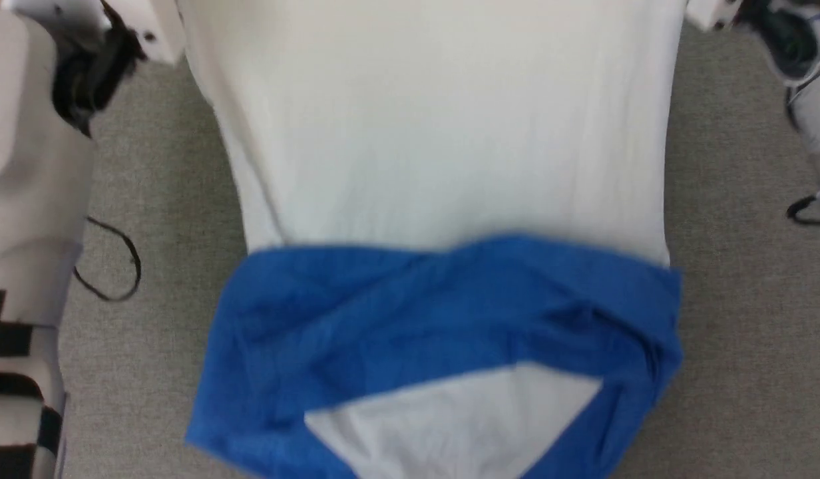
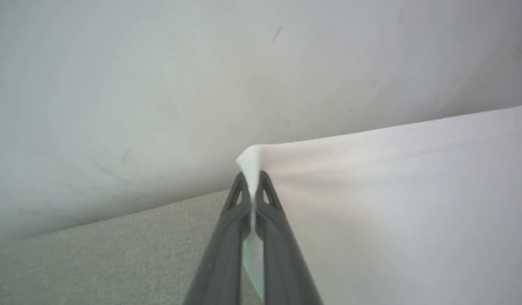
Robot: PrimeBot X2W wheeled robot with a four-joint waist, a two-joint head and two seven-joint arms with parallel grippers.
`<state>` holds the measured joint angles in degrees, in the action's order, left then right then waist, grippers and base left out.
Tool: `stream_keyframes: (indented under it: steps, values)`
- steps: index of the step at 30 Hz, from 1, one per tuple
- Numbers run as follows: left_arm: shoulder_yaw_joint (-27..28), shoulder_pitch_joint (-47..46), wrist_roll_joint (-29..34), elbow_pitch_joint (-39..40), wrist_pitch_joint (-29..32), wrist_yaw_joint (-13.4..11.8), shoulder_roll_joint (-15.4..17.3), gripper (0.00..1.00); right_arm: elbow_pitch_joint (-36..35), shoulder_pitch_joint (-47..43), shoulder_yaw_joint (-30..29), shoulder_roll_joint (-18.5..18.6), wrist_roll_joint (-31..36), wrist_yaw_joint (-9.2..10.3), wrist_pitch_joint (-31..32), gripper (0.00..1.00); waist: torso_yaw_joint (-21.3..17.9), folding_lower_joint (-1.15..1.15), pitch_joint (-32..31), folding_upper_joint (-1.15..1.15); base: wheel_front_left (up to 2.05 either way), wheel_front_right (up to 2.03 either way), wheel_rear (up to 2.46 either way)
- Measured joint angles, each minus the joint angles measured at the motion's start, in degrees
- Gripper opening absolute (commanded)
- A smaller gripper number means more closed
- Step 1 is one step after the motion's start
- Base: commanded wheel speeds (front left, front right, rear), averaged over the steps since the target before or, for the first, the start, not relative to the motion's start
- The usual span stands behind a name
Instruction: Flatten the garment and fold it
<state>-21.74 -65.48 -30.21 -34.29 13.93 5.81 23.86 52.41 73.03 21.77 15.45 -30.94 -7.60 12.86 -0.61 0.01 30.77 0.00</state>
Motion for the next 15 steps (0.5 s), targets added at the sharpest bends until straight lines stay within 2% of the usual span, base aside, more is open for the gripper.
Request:
stream_keyframes:
  steps: [4,7,10,15]
  values:
    - [1.0,-4.6,1.2,-1.8,-4.8,-0.4,0.2,0.00,0.0,4.1,-2.4,0.5,2.1,-0.02,-11.6,0.00,-1.0,0.00,-1.1,0.00,0.00,0.00,0.00]
    - [1.2,-7.4,2.2,-2.6,-8.1,-0.5,0.6,0.00,0.0,6.2,-2.8,0.4,3.1,-0.02,-17.1,0.00,-1.7,-0.01,-1.9,0.00,0.00,0.00,0.00]
    - [1.6,-8.7,2.4,-3.1,-10.6,-0.5,1.0,0.00,-0.8,6.7,-1.9,0.3,3.3,-0.02,-20.9,0.00,-2.2,-0.01,-2.8,0.00,0.00,0.00,0.00]
    - [2.4,-5.9,1.7,-2.1,-13.6,-0.5,1.7,0.00,-4.5,4.0,2.8,0.9,2.9,-0.01,-23.1,0.00,-2.6,-0.01,-4.5,0.00,0.00,0.00,0.00]
